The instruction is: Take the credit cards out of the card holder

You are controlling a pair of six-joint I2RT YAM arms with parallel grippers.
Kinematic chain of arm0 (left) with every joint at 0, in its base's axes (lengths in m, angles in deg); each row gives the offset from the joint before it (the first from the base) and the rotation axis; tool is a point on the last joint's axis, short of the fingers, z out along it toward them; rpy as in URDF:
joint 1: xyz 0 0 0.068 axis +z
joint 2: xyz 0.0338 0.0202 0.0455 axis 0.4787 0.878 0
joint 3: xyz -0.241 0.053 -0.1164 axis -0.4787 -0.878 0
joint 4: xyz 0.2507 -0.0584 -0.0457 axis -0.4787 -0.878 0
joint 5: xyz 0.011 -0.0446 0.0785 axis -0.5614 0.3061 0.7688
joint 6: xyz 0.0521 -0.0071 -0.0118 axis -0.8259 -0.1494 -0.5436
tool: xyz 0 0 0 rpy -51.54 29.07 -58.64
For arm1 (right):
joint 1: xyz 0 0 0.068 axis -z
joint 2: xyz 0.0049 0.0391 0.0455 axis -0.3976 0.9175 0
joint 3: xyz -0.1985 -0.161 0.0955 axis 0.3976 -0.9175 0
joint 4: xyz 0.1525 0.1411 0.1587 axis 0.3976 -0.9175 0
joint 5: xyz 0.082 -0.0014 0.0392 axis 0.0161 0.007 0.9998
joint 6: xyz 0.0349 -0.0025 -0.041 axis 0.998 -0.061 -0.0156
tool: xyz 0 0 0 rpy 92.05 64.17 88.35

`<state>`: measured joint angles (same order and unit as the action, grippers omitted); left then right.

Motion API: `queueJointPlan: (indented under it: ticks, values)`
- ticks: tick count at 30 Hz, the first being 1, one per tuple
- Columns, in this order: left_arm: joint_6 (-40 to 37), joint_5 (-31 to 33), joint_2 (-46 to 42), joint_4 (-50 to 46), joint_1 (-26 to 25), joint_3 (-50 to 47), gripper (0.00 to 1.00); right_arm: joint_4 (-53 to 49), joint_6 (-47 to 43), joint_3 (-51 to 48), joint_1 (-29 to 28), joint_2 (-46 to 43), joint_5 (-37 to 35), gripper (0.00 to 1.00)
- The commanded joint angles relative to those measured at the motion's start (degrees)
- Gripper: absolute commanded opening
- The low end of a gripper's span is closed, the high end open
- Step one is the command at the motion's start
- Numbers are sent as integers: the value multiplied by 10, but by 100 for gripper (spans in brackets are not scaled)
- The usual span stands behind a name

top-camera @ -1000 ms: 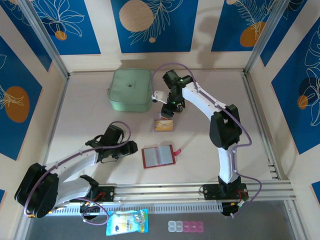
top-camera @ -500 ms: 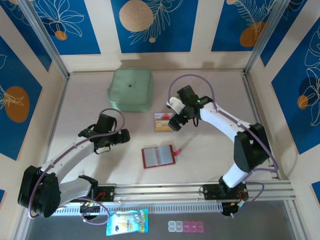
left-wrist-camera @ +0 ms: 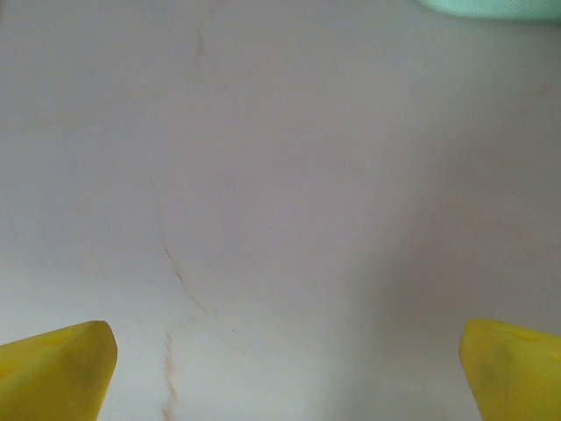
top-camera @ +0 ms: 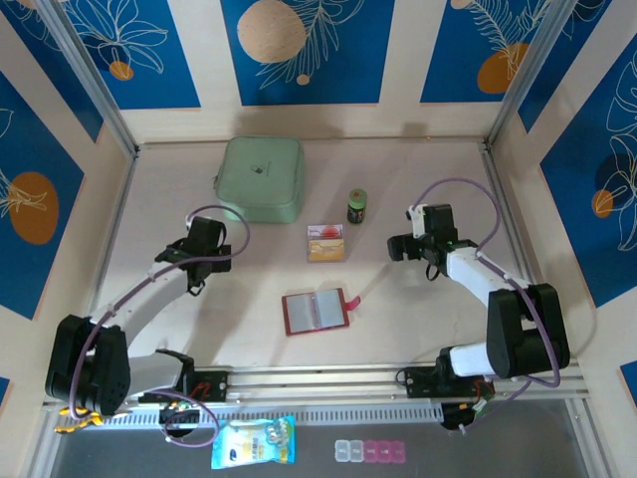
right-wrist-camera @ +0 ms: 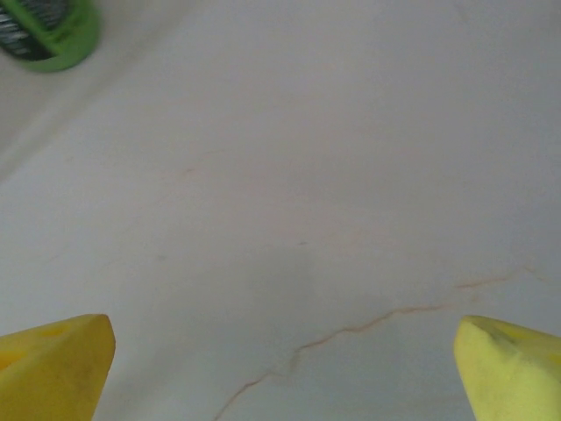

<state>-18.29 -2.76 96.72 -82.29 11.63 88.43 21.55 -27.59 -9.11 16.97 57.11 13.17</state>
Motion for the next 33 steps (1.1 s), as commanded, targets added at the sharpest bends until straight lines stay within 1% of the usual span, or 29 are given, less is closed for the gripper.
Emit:
queueJointPlan:
  ticks: [1, 3, 5, 7, 9, 10, 13, 17, 18, 19, 21, 23, 25, 30, 31, 32, 33]
  values:
    - [-102, 66, -1, 159, 12, -55, 99, 147, 37, -38, 24, -15, -4, 99]
    - [-115, 67, 0, 225, 19, -80, 99, 201, 48, -58, 32, -9, -13, 99]
    - [-126, 53, 3, 288, 29, -102, 99, 242, 55, -70, 32, -4, -18, 99]
    - [-128, 25, 10, 352, 45, -125, 99, 289, 53, -84, 31, 2, -1, 99]
    - [-126, -19, 22, 413, 67, -141, 99, 330, 49, -94, 27, 5, 3, 99]
    - [-121, -29, 26, 418, 73, -140, 99, 343, 50, -96, 27, 8, 3, 99]
    - [-124, -65, 44, 484, 87, -151, 99, 379, 46, -99, 26, 20, 9, 99]
    - [-130, -94, 70, 537, 105, -149, 99, 459, 54, -113, 29, 67, 10, 99]
    - [-134, -102, 75, 556, 109, -151, 99, 463, 58, -111, 32, 72, 11, 99]
    - [-137, -110, 80, 575, 112, -155, 99, 441, 63, -105, 38, 68, 21, 99]
    - [-135, -141, 90, 611, 121, -161, 99, 452, 77, -110, 52, 72, 36, 99]
    - [-130, -176, 104, 626, 127, -159, 99, 474, 80, -123, 64, 77, 68, 99]
    - [-134, -201, 125, 661, 128, -163, 99, 509, 75, -135, 63, 89, 74, 99]
    - [-142, -228, 181, 703, 128, -163, 99, 506, 73, -134, 62, 90, 73, 99]
    - [-149, -239, 193, 723, 128, -166, 99, 507, 73, -134, 62, 90, 73, 99]
    - [-151, -245, 189, 726, 128, -169, 99, 506, 73, -133, 62, 90, 73, 99]
    - [-148, -242, 187, 711, 128, -166, 99, 506, 73, -134, 62, 90, 73, 99]
